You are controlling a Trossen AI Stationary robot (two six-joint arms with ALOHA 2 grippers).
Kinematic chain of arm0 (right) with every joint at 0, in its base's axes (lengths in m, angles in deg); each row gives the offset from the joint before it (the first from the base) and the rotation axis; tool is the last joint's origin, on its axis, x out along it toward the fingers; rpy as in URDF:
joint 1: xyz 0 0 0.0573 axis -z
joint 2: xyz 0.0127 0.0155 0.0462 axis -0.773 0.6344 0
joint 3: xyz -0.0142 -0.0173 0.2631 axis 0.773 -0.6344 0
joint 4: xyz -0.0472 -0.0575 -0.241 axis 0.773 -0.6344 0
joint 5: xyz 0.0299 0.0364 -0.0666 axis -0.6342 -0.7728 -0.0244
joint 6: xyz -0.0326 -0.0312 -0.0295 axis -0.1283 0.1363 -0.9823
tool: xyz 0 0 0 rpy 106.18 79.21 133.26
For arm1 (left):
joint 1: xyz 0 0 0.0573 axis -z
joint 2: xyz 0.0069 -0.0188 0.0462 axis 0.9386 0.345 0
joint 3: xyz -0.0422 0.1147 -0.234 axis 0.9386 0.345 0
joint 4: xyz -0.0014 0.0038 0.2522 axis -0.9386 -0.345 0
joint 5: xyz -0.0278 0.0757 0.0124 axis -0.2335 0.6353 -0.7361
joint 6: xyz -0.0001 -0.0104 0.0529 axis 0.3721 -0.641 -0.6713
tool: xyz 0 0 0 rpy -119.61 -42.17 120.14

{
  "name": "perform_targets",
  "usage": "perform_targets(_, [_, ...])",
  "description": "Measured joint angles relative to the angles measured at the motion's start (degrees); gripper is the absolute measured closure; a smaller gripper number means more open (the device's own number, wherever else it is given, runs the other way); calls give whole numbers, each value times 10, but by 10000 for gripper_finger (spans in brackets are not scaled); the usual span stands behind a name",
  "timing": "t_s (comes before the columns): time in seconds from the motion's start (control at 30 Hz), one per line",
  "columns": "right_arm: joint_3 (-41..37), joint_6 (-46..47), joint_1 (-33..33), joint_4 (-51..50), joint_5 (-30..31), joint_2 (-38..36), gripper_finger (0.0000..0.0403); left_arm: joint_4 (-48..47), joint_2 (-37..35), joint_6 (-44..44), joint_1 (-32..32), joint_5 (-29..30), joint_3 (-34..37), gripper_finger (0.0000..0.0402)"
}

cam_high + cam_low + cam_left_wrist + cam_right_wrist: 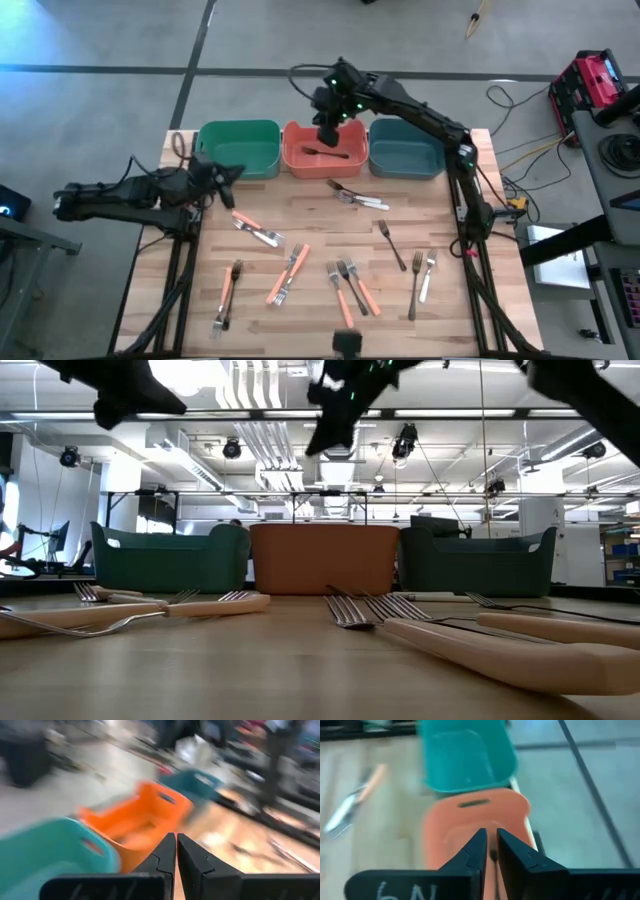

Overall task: Sort silverware by color (type)
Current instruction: Put the orange fork into the green bin

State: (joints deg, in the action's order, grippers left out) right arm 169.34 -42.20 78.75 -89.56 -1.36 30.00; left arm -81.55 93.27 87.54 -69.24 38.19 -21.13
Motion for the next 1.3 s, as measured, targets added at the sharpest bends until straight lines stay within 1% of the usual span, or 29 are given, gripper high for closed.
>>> perform_targets(0.1, [-25, -17, -37, -10, 0, -46, 380, -7, 25, 22, 6, -74, 3, 401])
perform_targets(0.17, [-51, -14, -62, -10, 0, -84, 384, -7, 45, 34, 14, -99, 3, 401])
perform_targets(0.3, [-108, 28, -112, 3, 0, -170, 392, -6, 89, 65, 30, -106, 3, 401])
perform_targets(0.37, [-149, 49, -139, 25, 0, -215, 393, -6, 111, 70, 41, -109, 3, 401])
perform_targets(0.47, [-229, 69, -178, 73, 1, -280, 394, -6, 142, 69, 55, -121, 3, 401])
perform_targets(0.57, [-315, 84, -210, 135, 17, -342, 394, -7, 171, 62, 63, -124, 3, 401])
perform_targets(0.63, [-372, 85, -223, 173, 31, -380, 394, -7, 186, 49, 65, -143, 3, 401])
perform_targets(0.73, [-459, 83, -230, 226, 32, -429, 394, -13, 205, 23, 65, -192, 2, 401])
perform_targets(0.8, [-516, 84, -230, 265, 33, -455, 394, -23, 217, 10, 65, -213, 2, 401])
perform_targets(0.9, [-588, 78, -228, 320, 33, -482, 394, -41, 231, -10, 65, -221, 2, 401])
perform_targets(1.07, [-682, 60, -225, 407, 32, -510, 394, -43, 261, -47, 64, -225, 2, 401])
perform_targets(1.3, [-812, 72, -225, 585, 30, -534, 394, -47, 295, -65, 63, -228, -9, 401])
